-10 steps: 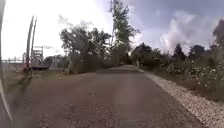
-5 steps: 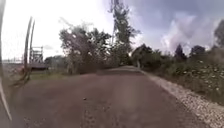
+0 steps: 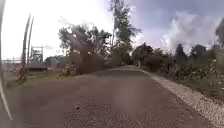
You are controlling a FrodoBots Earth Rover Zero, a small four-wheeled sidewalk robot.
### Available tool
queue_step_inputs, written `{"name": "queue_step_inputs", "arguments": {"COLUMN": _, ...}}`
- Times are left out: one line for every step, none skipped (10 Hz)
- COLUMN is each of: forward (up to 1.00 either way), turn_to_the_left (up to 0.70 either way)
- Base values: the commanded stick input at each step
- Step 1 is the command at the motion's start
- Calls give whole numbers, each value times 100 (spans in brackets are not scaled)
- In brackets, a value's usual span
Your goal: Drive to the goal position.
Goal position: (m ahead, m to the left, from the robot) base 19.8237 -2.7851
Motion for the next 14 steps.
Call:
{"name": "queue_step_inputs", "arguments": {"forward": 70, "turn_to_the_left": 0}}
{"name": "queue_step_inputs", "arguments": {"forward": 70, "turn_to_the_left": 0}}
{"name": "queue_step_inputs", "arguments": {"forward": 70, "turn_to_the_left": 0}}
{"name": "queue_step_inputs", "arguments": {"forward": 70, "turn_to_the_left": 0}}
{"name": "queue_step_inputs", "arguments": {"forward": 70, "turn_to_the_left": 0}}
{"name": "queue_step_inputs", "arguments": {"forward": 70, "turn_to_the_left": 0}}
{"name": "queue_step_inputs", "arguments": {"forward": 70, "turn_to_the_left": 0}}
{"name": "queue_step_inputs", "arguments": {"forward": 70, "turn_to_the_left": 0}}
{"name": "queue_step_inputs", "arguments": {"forward": 70, "turn_to_the_left": 0}}
{"name": "queue_step_inputs", "arguments": {"forward": 70, "turn_to_the_left": 0}}
{"name": "queue_step_inputs", "arguments": {"forward": 70, "turn_to_the_left": 0}}
{"name": "queue_step_inputs", "arguments": {"forward": 70, "turn_to_the_left": 0}}
{"name": "queue_step_inputs", "arguments": {"forward": 70, "turn_to_the_left": 0}}
{"name": "queue_step_inputs", "arguments": {"forward": 70, "turn_to_the_left": 0}}
